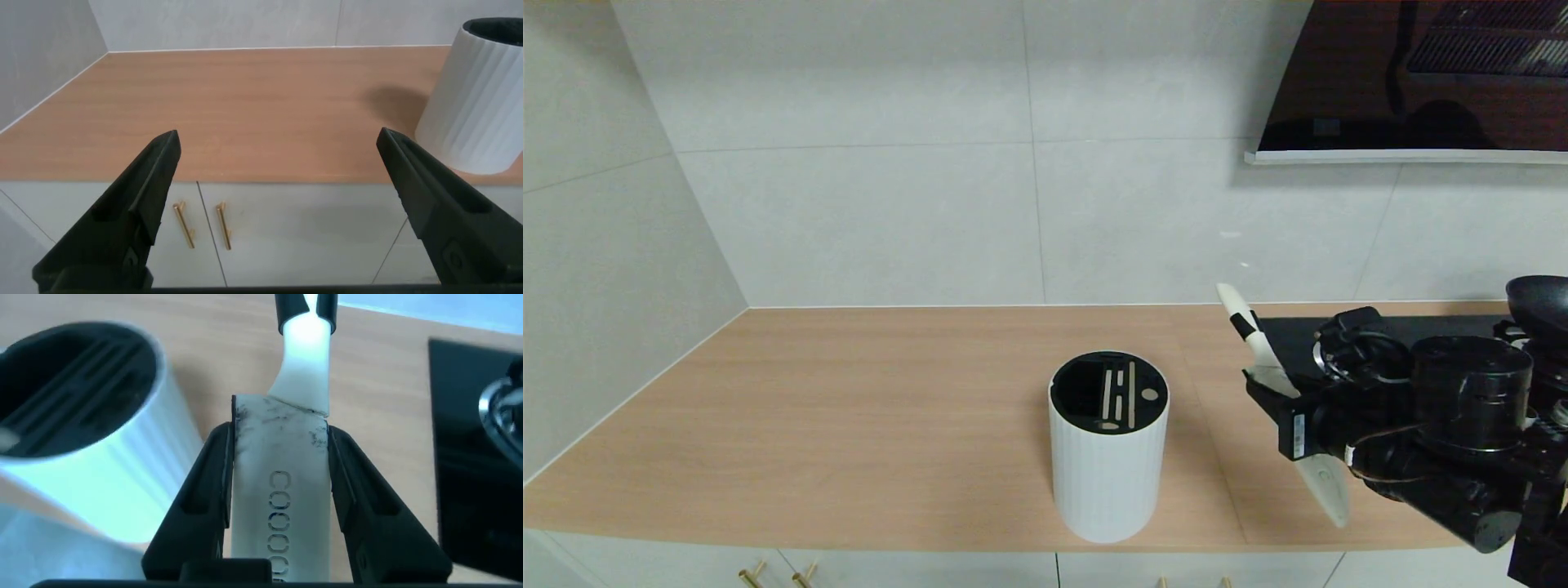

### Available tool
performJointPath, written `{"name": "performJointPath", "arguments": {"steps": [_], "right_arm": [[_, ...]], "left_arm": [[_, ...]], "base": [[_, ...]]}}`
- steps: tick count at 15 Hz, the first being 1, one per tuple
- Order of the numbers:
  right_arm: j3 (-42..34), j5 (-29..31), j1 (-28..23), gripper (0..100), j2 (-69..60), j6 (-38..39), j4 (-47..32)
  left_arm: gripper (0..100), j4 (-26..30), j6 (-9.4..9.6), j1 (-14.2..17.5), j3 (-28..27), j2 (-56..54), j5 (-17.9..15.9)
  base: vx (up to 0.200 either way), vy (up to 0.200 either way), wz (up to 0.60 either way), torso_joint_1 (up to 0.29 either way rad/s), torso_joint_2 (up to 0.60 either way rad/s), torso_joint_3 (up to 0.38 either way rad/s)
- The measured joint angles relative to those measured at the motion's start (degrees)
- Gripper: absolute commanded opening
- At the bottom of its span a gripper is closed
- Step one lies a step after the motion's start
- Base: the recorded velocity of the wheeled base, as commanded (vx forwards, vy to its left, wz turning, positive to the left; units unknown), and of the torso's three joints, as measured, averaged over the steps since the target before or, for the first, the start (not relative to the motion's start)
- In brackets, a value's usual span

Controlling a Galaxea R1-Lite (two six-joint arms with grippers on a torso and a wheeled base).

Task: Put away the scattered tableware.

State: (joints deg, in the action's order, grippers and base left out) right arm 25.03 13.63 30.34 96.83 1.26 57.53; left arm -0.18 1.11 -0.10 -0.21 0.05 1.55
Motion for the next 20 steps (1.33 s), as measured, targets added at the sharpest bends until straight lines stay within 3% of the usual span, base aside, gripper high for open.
{"name": "performJointPath", "arguments": {"steps": [3,7,11,13,15,16,17,19,20], "right_arm": [[-1.7,0.3,2.5,0,-3.4,-2.5,0.1],[-0.5,-0.1,3.4,0,-6.9,-3.8,-0.1],[9.3,-0.2,4.5,0,-5.4,-5.2,-2.0],[13.2,0.2,7.0,0,-3.4,-5.3,-2.9],[14.2,1.3,11.2,0,-1.7,-5.4,-3.4],[13.5,2.3,13.2,0,-1.2,-5.4,-3.5],[13.2,3.0,14.8,0,-0.9,-5.4,-3.6],[12.7,4.2,18.5,0,-0.6,-5.2,-3.5],[12.5,4.9,20.3,0,-0.5,-5.1,-3.4]], "left_arm": [[100,0.9,-0.98,0.0,-4.4,0.1,-1.1],[100,3.2,-2.26,-0.2,-13.7,6.4,-11.7],[100,3.1,-2.99,-0.2,-26.5,23.1,-23.8],[100,2.1,-3.02,-0.5,-31.8,33.9,-27.2],[100,-2.8,-3.86,-2.0,-35.3,44.3,-28.9],[100,-6.1,-5.35,-4.1,-36.2,48.8,-29.4],[100,-9.0,-8.02,-7.4,-36.6,52.6,-29.7],[100,-15.8,-16.15,-14.7,-36.0,59.0,-30.1],[100,-19.5,-19.29,-17.6,-35.3,61.7,-30.1]], "base": [[0.0,0.0,0.0,0.0,0.0,0.0],[0.0,0.0,0.0,0.0,0.0,0.0],[0.0,0.0,0.0,0.0,0.0,0.0],[0.0,0.0,0.0,0.0,0.0,0.0],[0.0,0.0,0.0,0.0,0.0,0.0],[0.0,0.0,0.0,0.0,0.0,0.0],[0.0,0.0,0.0,0.0,0.0,0.0],[0.0,0.0,0.0,0.0,0.0,0.0],[0.0,0.0,0.0,0.0,0.0,0.0]]}}
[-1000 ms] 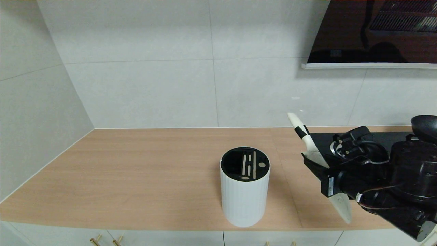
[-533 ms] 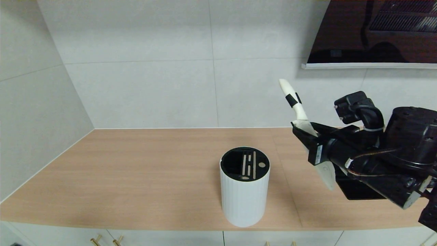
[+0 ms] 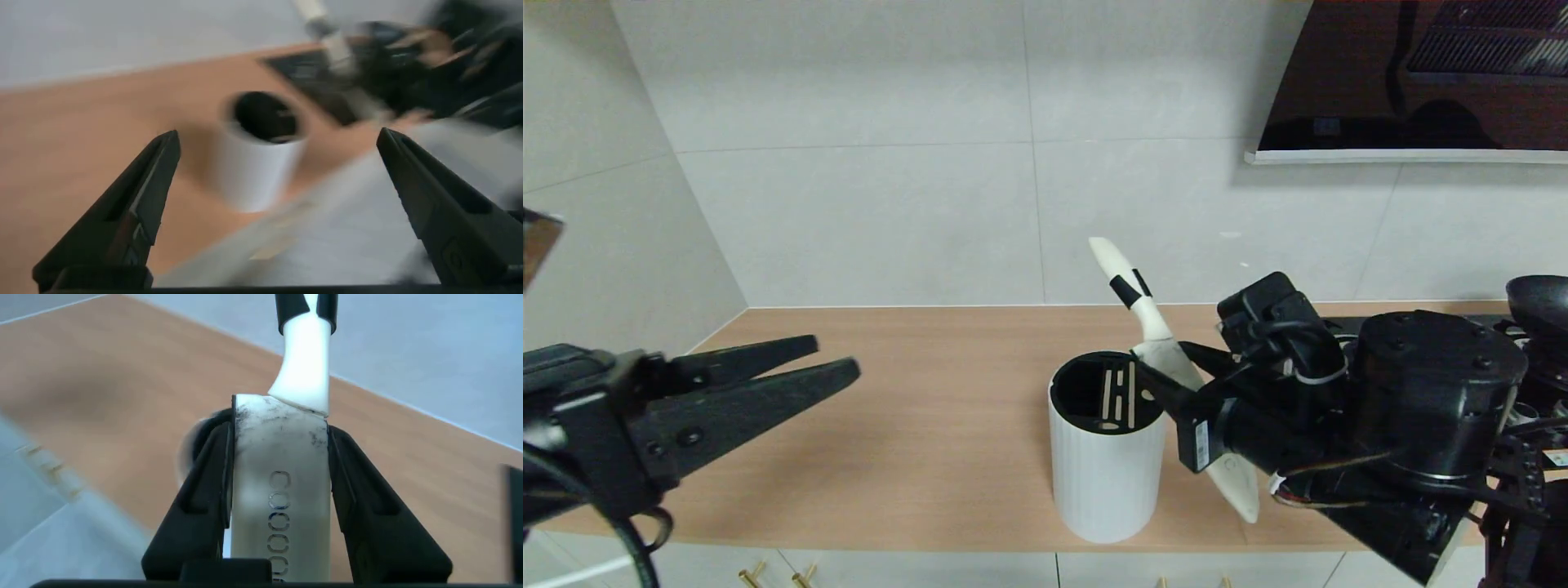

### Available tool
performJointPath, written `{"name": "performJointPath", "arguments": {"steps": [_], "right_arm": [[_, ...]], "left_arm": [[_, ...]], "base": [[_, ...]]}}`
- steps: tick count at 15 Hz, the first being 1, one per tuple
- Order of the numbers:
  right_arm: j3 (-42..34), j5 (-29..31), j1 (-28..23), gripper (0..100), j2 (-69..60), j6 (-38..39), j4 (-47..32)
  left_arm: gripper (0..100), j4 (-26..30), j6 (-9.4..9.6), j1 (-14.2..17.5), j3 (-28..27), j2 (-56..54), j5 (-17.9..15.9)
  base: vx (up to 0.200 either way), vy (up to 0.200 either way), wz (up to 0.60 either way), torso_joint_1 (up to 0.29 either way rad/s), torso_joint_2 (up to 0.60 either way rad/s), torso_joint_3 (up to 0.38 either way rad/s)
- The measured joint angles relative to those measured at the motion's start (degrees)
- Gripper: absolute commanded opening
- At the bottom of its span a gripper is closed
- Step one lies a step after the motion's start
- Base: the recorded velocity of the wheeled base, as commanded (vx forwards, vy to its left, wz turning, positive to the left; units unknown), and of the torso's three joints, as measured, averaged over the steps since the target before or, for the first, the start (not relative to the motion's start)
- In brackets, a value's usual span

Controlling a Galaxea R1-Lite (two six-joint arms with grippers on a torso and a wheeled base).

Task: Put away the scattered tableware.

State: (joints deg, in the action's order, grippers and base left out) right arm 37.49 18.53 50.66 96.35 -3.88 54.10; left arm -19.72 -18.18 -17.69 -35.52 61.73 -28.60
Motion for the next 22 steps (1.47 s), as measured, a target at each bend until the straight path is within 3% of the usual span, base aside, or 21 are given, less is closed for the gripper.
{"name": "performJointPath", "arguments": {"steps": [2,4,6,7,10,14,18,20,22], "right_arm": [[-0.4,0.6,2.6,0,0.1,0.3,0.1],[-0.6,0.6,4.0,0,0.3,0.4,0.3],[-1.0,0.6,4.4,0,0.6,0.5,0.3],[-1.1,0.6,4.6,0,0.8,0.5,0.3],[-1.1,0.6,6.3,0,1.7,0.7,0.4],[-0.7,0.6,7.4,0,2.5,1.0,0.6],[0.3,0.6,7.8,0,2.8,3.3,0.5],[0.5,0.8,8.3,0,2.9,3.9,0.5],[0.7,0.6,8.5,0,2.8,4.0,0.4]], "left_arm": [[100,-9.8,-5.5,-4.3,2.2,5.5,0.0],[100,-25.8,-11.93,-6.6,5.5,11.6,0.6],[100,-38.9,-18.08,-8.3,8.2,17.2,4.2],[100,-43.3,-20.19,-9.8,9.2,20.0,5.7],[100,-46.1,-21.31,-12.7,10.7,25.2,6.7],[100,-47.2,-21.04,-14.9,7.2,29.3,8.1],[100,-57.1,-20.99,-18.1,5.6,35.6,9.8],[100,-63.9,-20.91,-20.1,6.1,39.7,12.9],[100,-64.9,-20.93,-21.3,6.4,42.5,13.8]], "base": [[0.0,0.0,0.0,0.0,0.0,0.0],[0.0,0.0,0.0,0.0,0.0,0.0],[0.0,0.0,0.0,0.0,0.0,0.0],[0.0,0.0,0.0,0.0,0.0,0.0],[0.0,0.0,0.0,0.0,0.0,0.0],[0.0,0.0,0.0,0.0,0.0,0.0],[0.0,0.0,0.0,0.0,0.0,0.0],[0.0,0.0,0.0,0.0,0.0,0.0],[0.0,0.0,0.0,0.0,0.0,0.0]]}}
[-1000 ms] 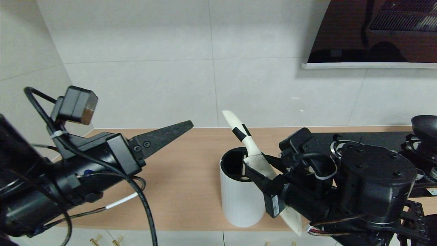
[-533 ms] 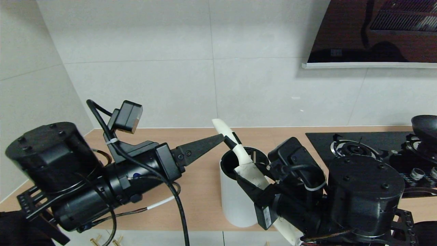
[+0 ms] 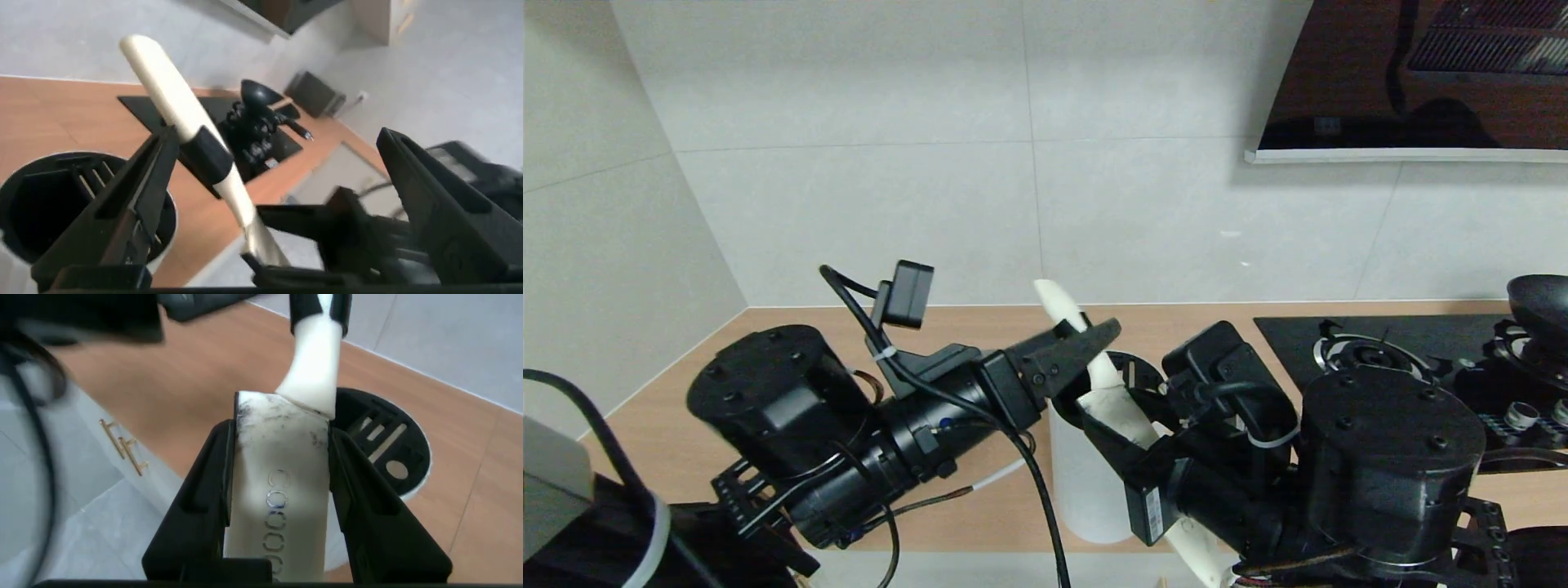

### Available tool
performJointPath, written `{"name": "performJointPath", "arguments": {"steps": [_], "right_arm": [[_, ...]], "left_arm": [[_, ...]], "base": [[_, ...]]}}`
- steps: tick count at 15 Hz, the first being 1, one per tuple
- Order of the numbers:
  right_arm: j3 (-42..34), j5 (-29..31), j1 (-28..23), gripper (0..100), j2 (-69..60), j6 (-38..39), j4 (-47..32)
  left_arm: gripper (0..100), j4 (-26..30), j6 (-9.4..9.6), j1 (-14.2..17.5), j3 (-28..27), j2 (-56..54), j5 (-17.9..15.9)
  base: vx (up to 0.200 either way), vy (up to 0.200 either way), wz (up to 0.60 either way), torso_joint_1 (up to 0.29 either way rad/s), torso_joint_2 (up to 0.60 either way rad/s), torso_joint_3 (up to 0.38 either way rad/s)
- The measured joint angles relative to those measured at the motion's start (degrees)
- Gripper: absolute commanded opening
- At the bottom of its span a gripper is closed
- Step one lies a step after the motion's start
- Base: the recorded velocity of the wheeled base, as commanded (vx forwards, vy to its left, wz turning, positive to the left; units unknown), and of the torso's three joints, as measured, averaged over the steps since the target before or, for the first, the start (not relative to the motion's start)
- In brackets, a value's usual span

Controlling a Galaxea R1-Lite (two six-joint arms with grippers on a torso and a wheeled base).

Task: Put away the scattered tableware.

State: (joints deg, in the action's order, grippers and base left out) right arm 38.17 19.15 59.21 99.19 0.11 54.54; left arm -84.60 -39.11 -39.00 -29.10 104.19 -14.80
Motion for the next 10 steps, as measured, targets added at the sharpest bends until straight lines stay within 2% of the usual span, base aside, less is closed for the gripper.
{"name": "performJointPath", "arguments": {"steps": [6,10], "right_arm": [[0.0,0.3,-1.0,0,0.0,0.0,0.0],[-0.2,0.2,-1.2,0,-0.4,0.0,0.1]], "left_arm": [[100,-0.1,0.73,0.4,0.0,1.1,0.0],[100,-0.4,0.79,2.1,-0.5,1.1,0.1]], "base": [[0.0,0.0,0.0,0.0,0.0,0.0],[0.0,0.0,0.0,0.0,0.0,0.0]]}}
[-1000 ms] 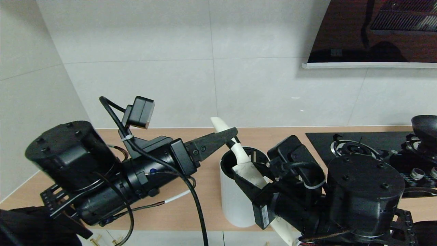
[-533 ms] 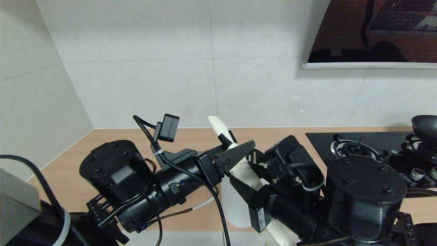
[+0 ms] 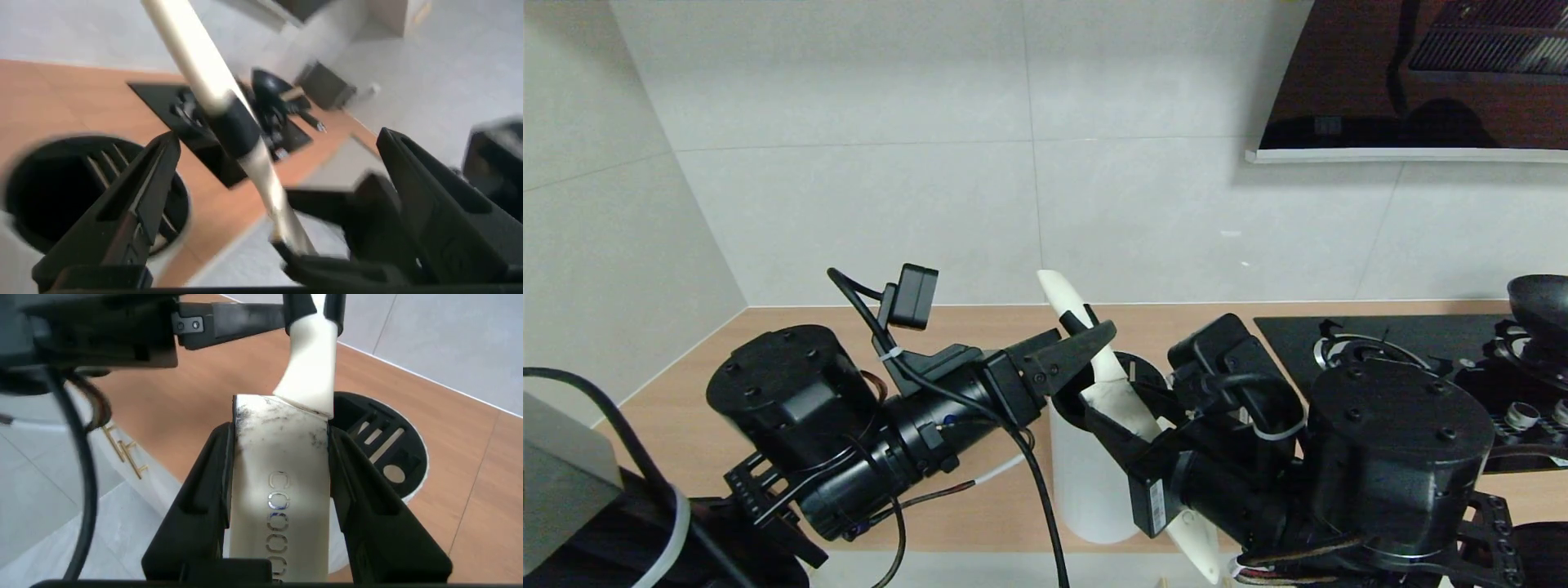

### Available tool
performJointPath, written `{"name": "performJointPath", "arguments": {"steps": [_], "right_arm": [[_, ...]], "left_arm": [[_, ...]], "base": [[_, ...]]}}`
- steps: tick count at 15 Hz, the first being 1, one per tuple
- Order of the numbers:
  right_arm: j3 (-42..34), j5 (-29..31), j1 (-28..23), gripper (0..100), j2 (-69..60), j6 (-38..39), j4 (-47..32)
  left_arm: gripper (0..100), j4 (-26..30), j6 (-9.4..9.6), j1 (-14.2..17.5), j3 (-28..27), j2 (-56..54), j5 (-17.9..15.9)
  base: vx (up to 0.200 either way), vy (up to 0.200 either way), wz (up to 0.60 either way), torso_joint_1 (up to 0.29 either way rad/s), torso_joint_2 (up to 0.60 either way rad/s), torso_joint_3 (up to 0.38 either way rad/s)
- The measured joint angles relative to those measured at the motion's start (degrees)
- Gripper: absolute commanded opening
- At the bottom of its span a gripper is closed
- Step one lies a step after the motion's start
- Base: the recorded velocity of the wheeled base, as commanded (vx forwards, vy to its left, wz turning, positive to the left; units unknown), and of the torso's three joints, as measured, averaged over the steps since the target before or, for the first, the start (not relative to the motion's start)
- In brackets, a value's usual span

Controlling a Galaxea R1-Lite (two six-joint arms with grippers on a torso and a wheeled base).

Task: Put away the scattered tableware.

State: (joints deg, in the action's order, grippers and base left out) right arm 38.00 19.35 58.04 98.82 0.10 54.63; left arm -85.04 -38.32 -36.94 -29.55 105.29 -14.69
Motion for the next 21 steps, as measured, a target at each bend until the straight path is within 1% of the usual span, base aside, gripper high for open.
{"name": "performJointPath", "arguments": {"steps": [4,10,16,17,21], "right_arm": [[-0.3,-0.4,0.6,0,-0.3,0.1,0.0],[-0.9,-1.3,2.1,0,-0.2,1.8,0.0],[-1.3,-1.3,2.3,0,-0.2,1.7,0.0],[-1.4,-1.2,2.3,0,-0.2,1.7,0.0],[-1.7,-1.2,2.4,0,-0.4,1.6,0.0]], "left_arm": [[100,-1.5,-0.05,0.0,-0.4,0.7,0.1],[100,-2.1,-0.13,-1.5,-0.2,1.5,0.1],[100,-2.3,-0.09,-1.6,0.0,1.8,0.4],[0,-2.3,-0.09,-1.6,0.0,1.8,0.4],[0,-2.5,-0.2,-1.6,0.0,1.8,0.2]], "base": [[0.0,0.0,0.0,0.0,0.0,0.0],[0.0,0.0,0.0,0.0,0.0,0.0],[0.0,0.0,0.0,0.0,0.0,0.0],[0.0,0.0,0.0,0.0,0.0,0.0],[0.0,0.0,0.0,0.0,0.0,0.0]]}}
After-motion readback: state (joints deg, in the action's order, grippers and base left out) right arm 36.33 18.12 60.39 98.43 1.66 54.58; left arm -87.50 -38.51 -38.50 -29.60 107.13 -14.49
